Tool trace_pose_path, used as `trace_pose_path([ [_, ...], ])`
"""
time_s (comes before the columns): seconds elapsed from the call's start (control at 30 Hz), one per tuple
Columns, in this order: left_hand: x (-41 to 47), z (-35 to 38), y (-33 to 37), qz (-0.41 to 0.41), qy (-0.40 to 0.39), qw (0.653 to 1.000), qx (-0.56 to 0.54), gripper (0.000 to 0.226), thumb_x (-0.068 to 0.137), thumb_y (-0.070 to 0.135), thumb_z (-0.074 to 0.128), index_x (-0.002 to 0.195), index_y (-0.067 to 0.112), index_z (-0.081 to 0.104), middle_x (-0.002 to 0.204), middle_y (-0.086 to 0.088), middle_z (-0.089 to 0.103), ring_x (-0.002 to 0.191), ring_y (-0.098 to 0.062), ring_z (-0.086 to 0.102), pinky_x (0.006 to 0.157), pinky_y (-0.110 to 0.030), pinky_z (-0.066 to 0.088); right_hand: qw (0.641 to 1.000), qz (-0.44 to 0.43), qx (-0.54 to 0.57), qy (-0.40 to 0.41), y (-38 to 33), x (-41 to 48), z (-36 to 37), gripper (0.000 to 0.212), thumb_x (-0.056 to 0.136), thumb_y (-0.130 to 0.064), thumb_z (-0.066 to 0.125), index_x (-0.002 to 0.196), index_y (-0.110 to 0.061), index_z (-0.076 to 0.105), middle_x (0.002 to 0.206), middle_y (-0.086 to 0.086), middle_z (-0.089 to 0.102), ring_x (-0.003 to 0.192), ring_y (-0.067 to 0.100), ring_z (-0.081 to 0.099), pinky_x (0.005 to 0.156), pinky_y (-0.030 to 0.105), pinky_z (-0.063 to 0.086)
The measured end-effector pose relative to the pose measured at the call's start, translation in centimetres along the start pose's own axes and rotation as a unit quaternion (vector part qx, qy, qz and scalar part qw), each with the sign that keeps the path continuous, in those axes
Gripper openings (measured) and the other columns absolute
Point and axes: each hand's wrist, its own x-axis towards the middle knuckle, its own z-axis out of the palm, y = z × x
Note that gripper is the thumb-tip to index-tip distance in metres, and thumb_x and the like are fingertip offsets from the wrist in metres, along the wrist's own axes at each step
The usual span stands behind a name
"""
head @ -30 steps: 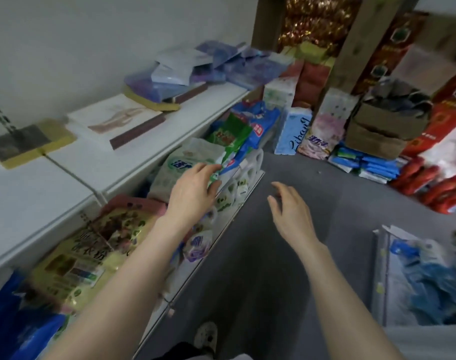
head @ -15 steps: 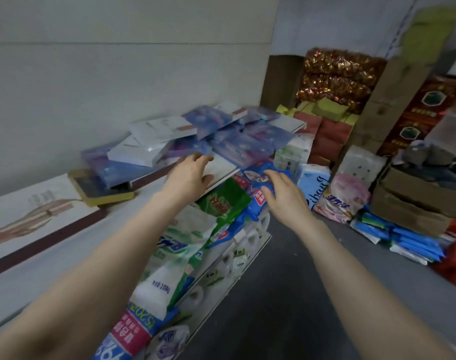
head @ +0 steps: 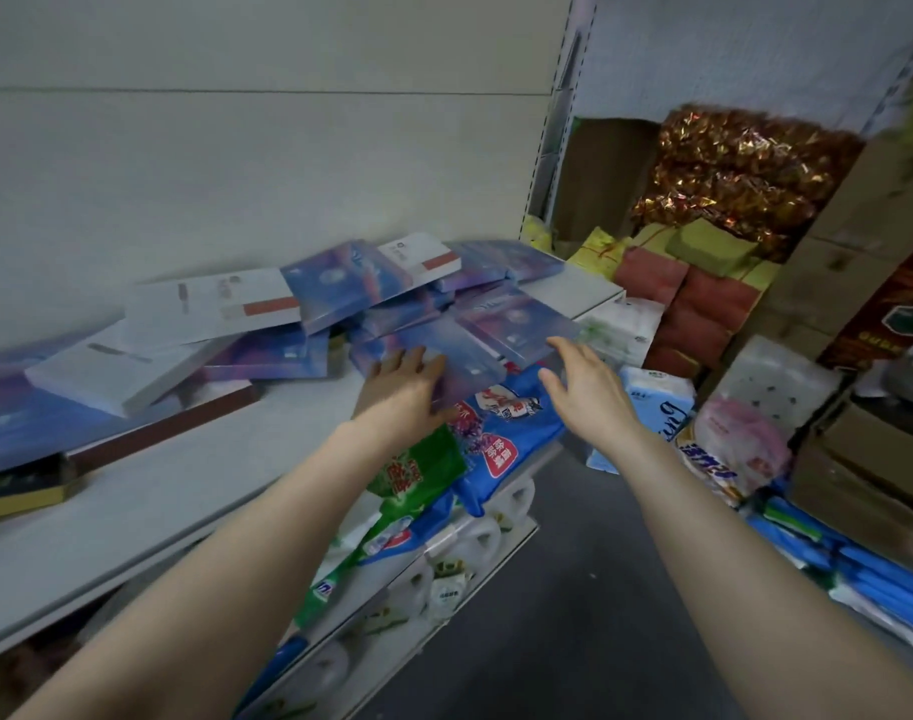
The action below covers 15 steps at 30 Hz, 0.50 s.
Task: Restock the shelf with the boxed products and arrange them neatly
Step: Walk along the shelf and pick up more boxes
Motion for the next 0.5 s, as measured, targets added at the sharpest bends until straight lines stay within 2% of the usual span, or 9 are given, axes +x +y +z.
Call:
trace_pose_path([
  [0.1,1.0,1.3,0.2,0.0,0.0,0.999,0.032,0.067,0.085,0.055,0.058,0.14,0.021,0.042,0.14,-0.005,0.047,0.124,-0.03,0.046,0.101,-0.044,0.038,1.0,0.011,0.002,0.009,2.0,2.9,0.4,0.049,0.1,-0.028,0.049,0.145,-0.011,0.04,0.145,0.012,0.047,0.13,0.03,0.046,0.101,0.04,0.04],
  [0.23,-0.1,1.9,-0.6,0.068,0.111,0.991,0.035,0.043,0.088,0.04,0.049,0.122,0.019,0.063,0.124,-0.006,0.065,0.109,-0.031,0.063,0.088,-0.044,0.049,0.999,0.019,0.005,0.031,3.3,7.4,1.1,0.047,0.098,-0.025,0.051,0.141,-0.009,0.043,0.139,0.015,0.05,0.126,0.033,0.049,0.099,0.04,0.041],
  [0.3,-0.7,2.2,-1.4,0.083,0.137,0.986,0.052,0.047,0.087,0.044,0.039,0.12,0.024,0.066,0.121,-0.002,0.068,0.107,-0.028,0.066,0.086,-0.043,0.052,0.999,0.036,-0.002,0.032,3.5,9.9,1.6,0.047,0.098,-0.026,0.051,0.141,-0.01,0.043,0.136,0.019,0.051,0.123,0.037,0.05,0.098,0.043,0.042],
  [0.33,-0.9,2.3,-1.7,0.078,0.127,0.987,0.059,0.047,0.087,0.046,0.041,0.124,0.026,0.063,0.125,-0.001,0.066,0.111,-0.027,0.064,0.089,-0.045,0.051,0.999,0.048,-0.006,0.024,3.5,11.2,1.9,0.048,0.097,-0.027,0.051,0.141,-0.01,0.043,0.135,0.021,0.051,0.122,0.04,0.05,0.097,0.044,0.043],
  [0.4,-1.3,2.4,-1.9,0.058,0.079,0.993,0.062,0.053,0.086,0.046,0.058,0.137,0.032,0.051,0.139,0.002,0.055,0.125,-0.029,0.055,0.099,-0.051,0.044,0.998,0.066,-0.02,-0.008,3.7,13.4,2.6,0.056,0.096,-0.04,0.052,0.142,-0.011,0.041,0.133,0.024,0.05,0.12,0.043,0.051,0.097,0.047,0.045],
  [0.47,-1.4,2.3,-1.7,0.021,0.029,0.998,0.054,0.069,0.083,0.043,0.067,0.145,0.036,0.037,0.15,0.006,0.041,0.137,-0.03,0.041,0.108,-0.054,0.032,0.994,0.081,-0.044,-0.06,3.7,15.2,3.1,0.077,0.088,-0.066,0.051,0.145,-0.016,0.035,0.134,0.023,0.049,0.119,0.043,0.051,0.096,0.05,0.047],
  [0.5,-1.4,2.3,-1.4,0.005,0.026,0.998,0.051,0.07,0.084,0.042,0.066,0.146,0.037,0.034,0.152,0.007,0.039,0.139,-0.03,0.038,0.11,-0.054,0.029,0.99,0.089,-0.062,-0.094,3.7,16.0,3.3,0.09,0.079,-0.077,0.05,0.146,-0.02,0.031,0.136,0.021,0.048,0.12,0.042,0.051,0.096,0.051,0.047],
])
